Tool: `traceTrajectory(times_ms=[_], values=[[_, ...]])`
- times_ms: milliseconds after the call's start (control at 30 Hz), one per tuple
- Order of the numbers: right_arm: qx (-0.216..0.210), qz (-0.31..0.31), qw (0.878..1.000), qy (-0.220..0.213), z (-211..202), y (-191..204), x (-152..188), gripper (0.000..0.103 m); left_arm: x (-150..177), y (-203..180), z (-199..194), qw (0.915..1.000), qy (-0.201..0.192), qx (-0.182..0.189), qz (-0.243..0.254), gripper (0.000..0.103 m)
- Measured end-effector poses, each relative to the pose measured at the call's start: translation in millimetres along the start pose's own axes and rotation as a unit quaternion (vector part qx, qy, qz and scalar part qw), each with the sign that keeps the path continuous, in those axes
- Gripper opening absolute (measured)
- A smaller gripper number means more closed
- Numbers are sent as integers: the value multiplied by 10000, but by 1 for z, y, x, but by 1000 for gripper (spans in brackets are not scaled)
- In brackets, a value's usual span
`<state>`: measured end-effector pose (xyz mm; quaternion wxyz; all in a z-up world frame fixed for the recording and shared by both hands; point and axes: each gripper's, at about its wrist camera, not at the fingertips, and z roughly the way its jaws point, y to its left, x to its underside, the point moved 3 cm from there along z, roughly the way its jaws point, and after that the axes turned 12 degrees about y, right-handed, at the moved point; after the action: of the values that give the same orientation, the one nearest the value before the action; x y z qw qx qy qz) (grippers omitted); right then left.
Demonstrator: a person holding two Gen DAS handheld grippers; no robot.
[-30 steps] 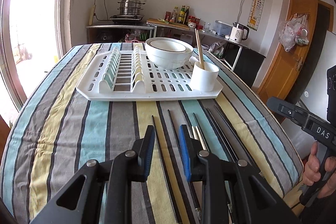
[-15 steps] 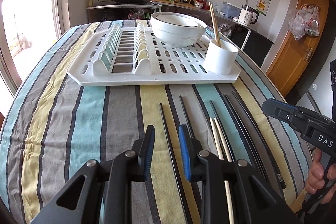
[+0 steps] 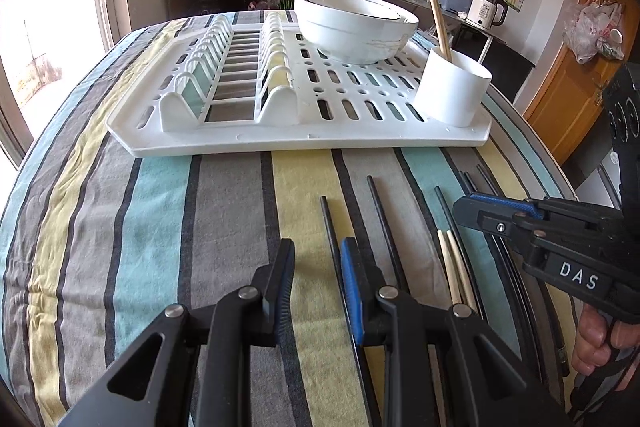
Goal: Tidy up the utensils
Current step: 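Grasp a black chopstick with the left tool while the right tool grasps another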
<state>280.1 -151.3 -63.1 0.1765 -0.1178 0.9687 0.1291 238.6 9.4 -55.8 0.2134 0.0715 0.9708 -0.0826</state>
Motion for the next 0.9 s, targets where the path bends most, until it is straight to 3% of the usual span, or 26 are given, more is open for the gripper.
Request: traceTrajectory(times_ms=[367, 500, 533, 700, 900], values=[[461, -172, 9988, 57, 7, 9, -6, 6, -4, -8, 4, 9992, -46, -311, 233, 25], [474, -167, 9987, 27, 8, 10, -8, 6, -6, -11, 6, 9978, -63, -555, 349, 11], [450, -156, 9989, 30, 7, 10, -8, 5, -6, -10, 6, 9979, -51, -541, 346, 7], [282, -124, 9995, -114, -2, 10, -10, 5, -11, -9, 5, 9989, 6, -372, 293, 7], [133, -93, 9983, -556, -38, 9, -14, 4, -21, -10, -20, 9986, -328, -278, 318, 6]])
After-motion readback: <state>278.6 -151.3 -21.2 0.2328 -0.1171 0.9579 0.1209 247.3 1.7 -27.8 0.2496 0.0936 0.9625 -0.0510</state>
